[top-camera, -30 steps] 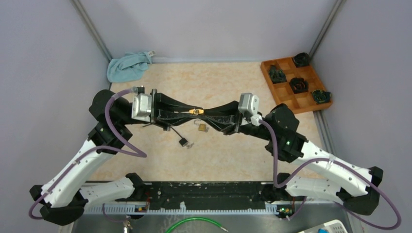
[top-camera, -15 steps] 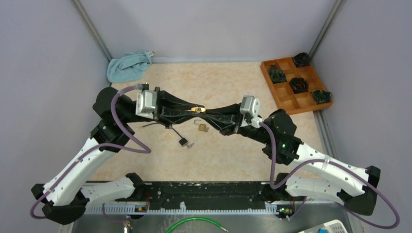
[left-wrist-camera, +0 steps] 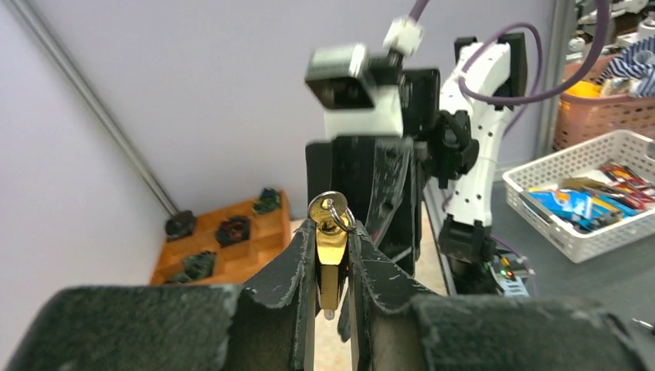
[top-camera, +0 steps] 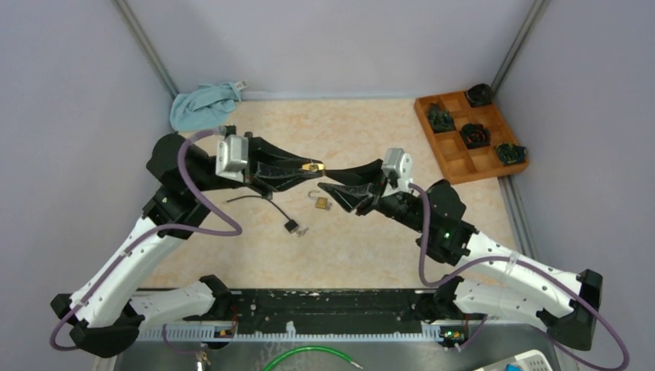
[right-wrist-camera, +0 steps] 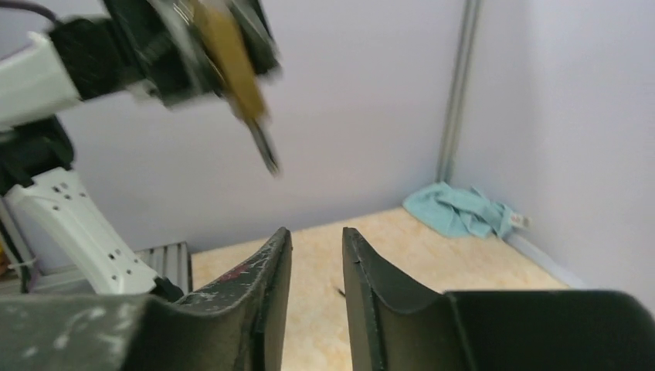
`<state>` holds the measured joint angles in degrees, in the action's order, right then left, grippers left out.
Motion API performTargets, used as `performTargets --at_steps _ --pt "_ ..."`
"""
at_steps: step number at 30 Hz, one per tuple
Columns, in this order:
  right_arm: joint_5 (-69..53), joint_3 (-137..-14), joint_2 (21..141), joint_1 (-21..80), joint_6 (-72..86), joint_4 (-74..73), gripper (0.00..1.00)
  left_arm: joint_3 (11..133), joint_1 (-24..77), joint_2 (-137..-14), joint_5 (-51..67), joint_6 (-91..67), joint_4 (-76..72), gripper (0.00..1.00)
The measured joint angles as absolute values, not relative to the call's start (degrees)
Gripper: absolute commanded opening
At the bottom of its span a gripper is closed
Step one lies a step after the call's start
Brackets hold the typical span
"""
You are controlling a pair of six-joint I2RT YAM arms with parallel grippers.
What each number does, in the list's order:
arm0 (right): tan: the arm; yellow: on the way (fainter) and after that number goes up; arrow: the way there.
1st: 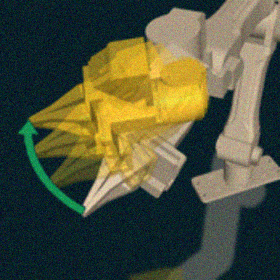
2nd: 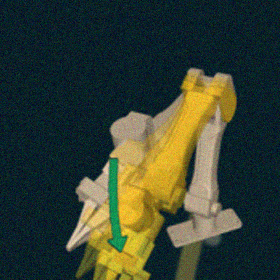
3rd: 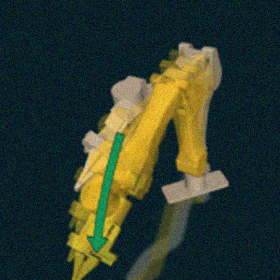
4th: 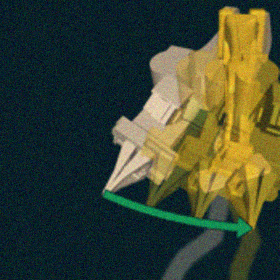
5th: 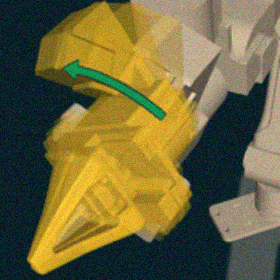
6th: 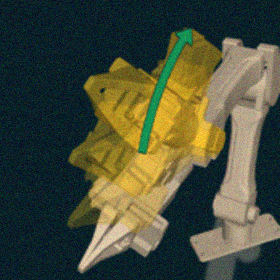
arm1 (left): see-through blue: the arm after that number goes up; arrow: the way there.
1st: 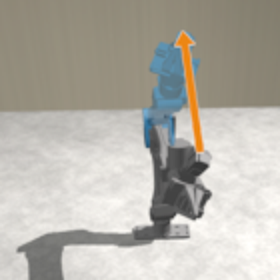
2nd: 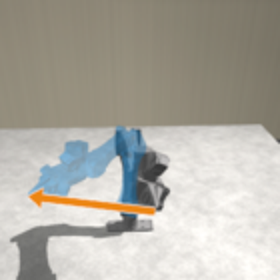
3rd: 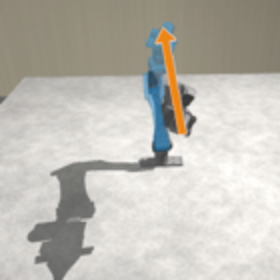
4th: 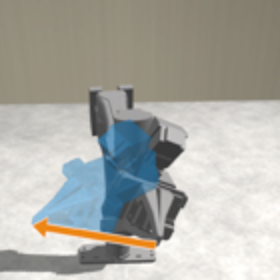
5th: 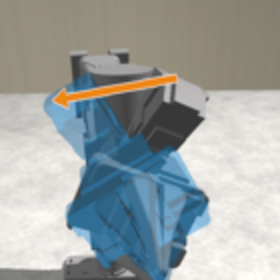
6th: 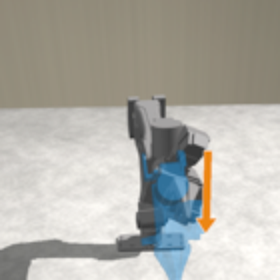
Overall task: Unlock with the key
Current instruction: Unlock the lock.
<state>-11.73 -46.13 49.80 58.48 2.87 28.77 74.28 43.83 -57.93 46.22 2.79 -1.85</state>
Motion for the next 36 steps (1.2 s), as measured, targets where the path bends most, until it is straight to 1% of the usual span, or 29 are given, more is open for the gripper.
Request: performTargets --at_steps 3,7,10,14,20,28,36 --pt "-9.89 -46.15 49.52 57.10 3.03 23.92 0.44 74.48 43.24 -56.21 45.80 2.92 -4.34 0.00" --pt "-7.94 -47.18 47.92 56.86 2.57 17.08 0.44 74.89 43.24 -54.59 45.10 6.85 -4.69 0.00" --pt "-6.68 -50.33 46.74 56.82 2.66 13.41 0.39 74.78 43.24 -54.13 42.92 13.21 -2.70 0.00" --pt "-6.00 -57.76 46.98 56.82 4.01 9.96 0.39 73.06 43.24 -54.30 37.39 21.28 1.52 0.00" --pt "-7.25 -65.67 50.06 56.82 6.48 8.45 0.31 70.22 43.24 -55.94 29.74 29.34 8.67 0.00" --pt "-7.35 -67.20 57.23 56.82 6.42 4.14 0.23 69.69 43.24 -56.86 24.95 32.10 13.76 0.00" --pt "-5.96 -67.24 61.58 56.82 5.04 0.62 0.21 69.67 42.96 -57.58 23.77 33.10 15.25 0.00"
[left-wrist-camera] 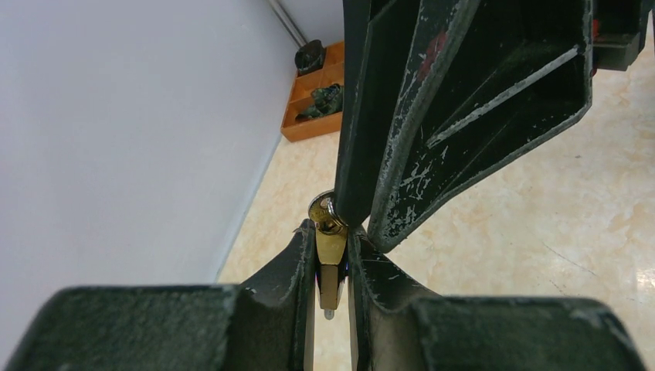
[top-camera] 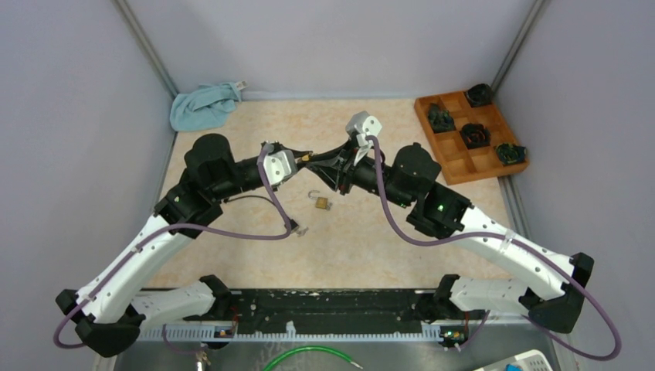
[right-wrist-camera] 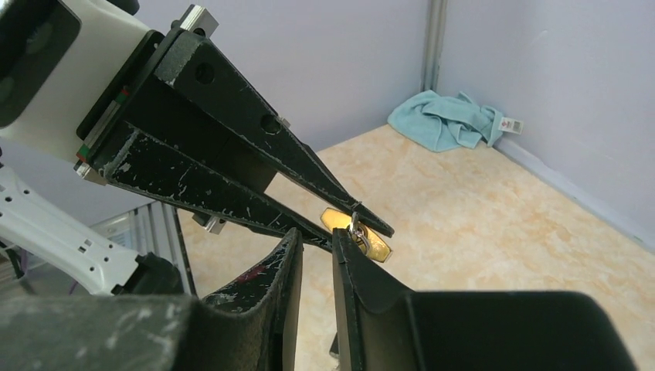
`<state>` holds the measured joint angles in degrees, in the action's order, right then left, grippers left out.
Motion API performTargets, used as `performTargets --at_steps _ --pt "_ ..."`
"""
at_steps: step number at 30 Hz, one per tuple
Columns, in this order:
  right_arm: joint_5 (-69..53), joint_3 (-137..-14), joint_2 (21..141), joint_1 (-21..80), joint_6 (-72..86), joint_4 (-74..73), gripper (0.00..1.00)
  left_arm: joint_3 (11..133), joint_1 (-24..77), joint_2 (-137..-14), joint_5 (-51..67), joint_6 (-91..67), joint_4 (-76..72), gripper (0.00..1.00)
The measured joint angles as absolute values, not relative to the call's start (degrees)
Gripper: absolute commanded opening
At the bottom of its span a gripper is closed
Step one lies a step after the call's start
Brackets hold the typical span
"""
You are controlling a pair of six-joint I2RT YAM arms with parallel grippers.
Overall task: Unlock with the key
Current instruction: Unlock the lock.
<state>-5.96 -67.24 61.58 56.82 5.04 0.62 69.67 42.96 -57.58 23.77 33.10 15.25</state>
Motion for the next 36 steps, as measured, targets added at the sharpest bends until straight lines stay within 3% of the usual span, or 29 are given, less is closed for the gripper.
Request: performTargets --at_steps 15,23,30,36 --pt "-2.48 -71.50 61.47 56.71 3.62 -1.74 0.24 69.65 43.00 -57.69 22.98 33.36 16.71 0.00" --pt "-2.39 -72.42 63.72 56.71 3.46 -5.67 0.17 69.67 42.98 -58.17 23.38 33.36 16.75 0.00" --pt "-1.98 -72.44 64.14 56.58 3.03 -6.59 0.01 69.67 42.98 -58.57 23.42 33.36 17.26 0.00" --pt "-1.32 -73.21 64.49 56.49 2.98 -8.08 0.16 69.67 42.98 -58.83 23.35 33.93 17.37 0.00"
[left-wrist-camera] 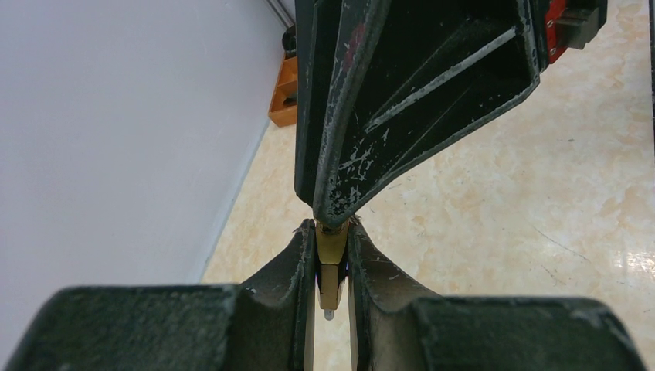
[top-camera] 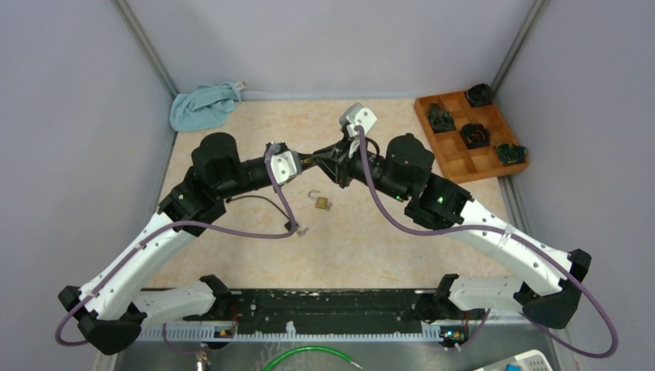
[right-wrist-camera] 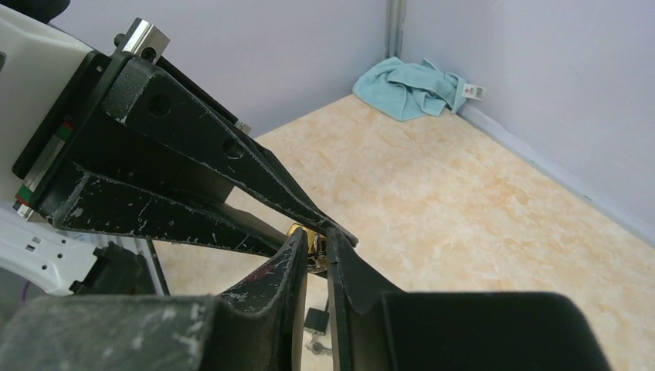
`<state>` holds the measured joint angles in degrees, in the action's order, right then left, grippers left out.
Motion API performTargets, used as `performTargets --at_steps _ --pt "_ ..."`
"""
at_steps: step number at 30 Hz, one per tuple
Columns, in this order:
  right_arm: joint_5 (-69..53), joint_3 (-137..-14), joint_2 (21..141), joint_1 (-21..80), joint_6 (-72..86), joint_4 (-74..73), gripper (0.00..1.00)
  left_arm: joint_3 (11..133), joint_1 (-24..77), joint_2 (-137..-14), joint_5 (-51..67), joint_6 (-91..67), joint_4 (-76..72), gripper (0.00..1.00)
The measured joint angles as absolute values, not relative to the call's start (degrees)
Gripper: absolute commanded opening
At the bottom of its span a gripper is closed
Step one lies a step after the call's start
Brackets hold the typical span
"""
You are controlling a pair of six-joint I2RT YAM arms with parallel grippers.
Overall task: Unlock with the key
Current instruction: Unlock the lock.
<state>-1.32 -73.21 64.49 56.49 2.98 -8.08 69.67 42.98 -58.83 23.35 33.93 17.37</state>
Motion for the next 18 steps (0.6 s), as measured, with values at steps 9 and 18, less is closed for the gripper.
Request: performTargets --at_steps 9,18 --pt "-0.99 -73.65 65.10 56.49 2.20 -9.47 0.10 69.67 42.98 -59.07 23.11 34.22 18.39 0.00" --pt "-0.89 -73.65 65.10 56.49 1.39 -11.07 0.25 69.67 42.98 -59.13 23.11 34.22 18.35 0.00"
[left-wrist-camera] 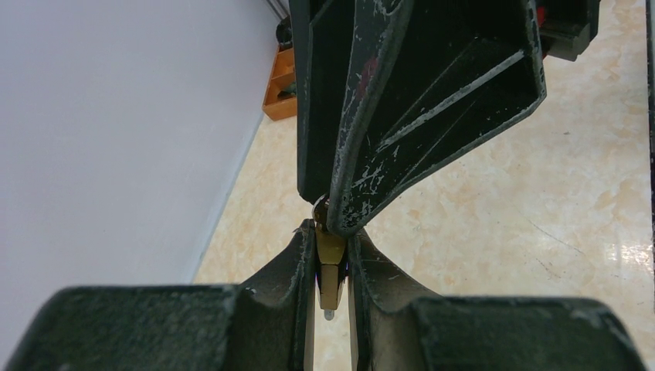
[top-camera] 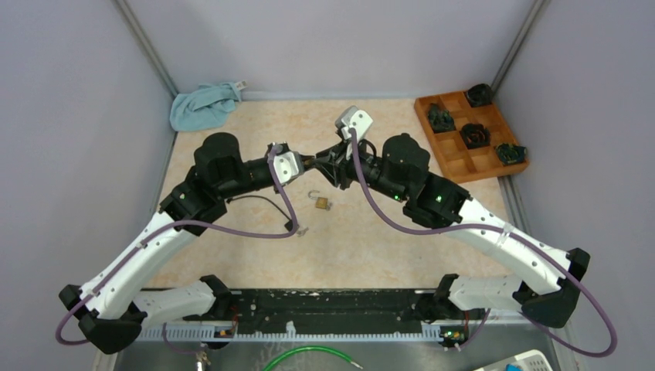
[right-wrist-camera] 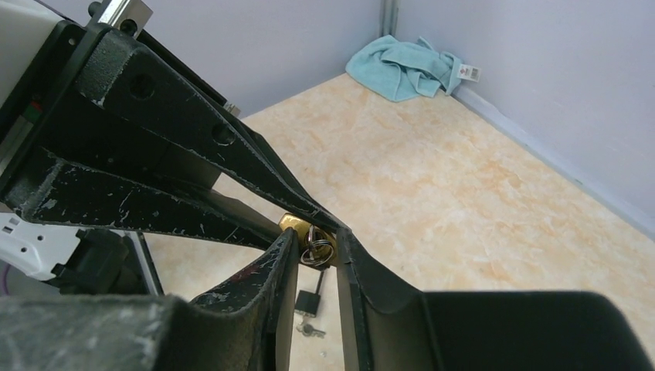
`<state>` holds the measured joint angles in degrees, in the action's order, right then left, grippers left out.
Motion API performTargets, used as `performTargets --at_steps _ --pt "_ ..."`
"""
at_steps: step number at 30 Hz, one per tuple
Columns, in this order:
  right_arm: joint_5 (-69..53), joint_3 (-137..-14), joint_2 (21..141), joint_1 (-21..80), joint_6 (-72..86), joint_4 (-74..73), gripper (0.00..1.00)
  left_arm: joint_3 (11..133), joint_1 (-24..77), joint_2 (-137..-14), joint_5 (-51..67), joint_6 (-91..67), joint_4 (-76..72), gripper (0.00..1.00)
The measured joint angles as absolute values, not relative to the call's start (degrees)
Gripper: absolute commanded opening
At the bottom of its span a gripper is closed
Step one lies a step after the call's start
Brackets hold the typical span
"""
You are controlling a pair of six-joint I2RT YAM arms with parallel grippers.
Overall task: Unlock with the key
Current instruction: Unlock the lock.
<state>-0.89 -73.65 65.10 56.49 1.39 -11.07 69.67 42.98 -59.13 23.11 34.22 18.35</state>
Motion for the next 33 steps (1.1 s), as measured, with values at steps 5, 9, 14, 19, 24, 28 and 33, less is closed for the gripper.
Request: performTargets --at_steps 5,9,14,19,24,28,33 --pt "-0.60 -73.65 65.08 56.49 1.04 -11.57 0.12 69.67 42.98 -59.16 23.11 34.24 18.39 0.00" --pt "-0.14 -73.71 65.08 56.49 1.02 -11.77 0.00 69.67 42.98 -59.27 22.72 34.44 18.37 0.00" --pt "0.16 -74.04 65.23 56.49 1.56 -12.03 0.00 69.67 42.98 -59.35 22.24 35.05 17.96 0.00" --pt "1.26 -74.94 66.70 56.42 4.01 -11.60 0.00 69.67 42.89 -59.51 20.91 36.05 17.61 0.00" --pt "4.49 -75.13 67.85 56.45 7.86 -10.17 0.00 69.67 42.70 -59.92 19.11 37.60 16.58 0.00" --pt "9.93 -75.83 69.54 56.51 12.97 -8.71 0.00 67.85 43.55 -60.23 14.15 41.04 12.23 0.00" --pt "18.90 -76.99 73.41 57.52 19.88 -6.59 0.00 62.81 44.84 -60.73 5.54 48.38 3.36 0.00"
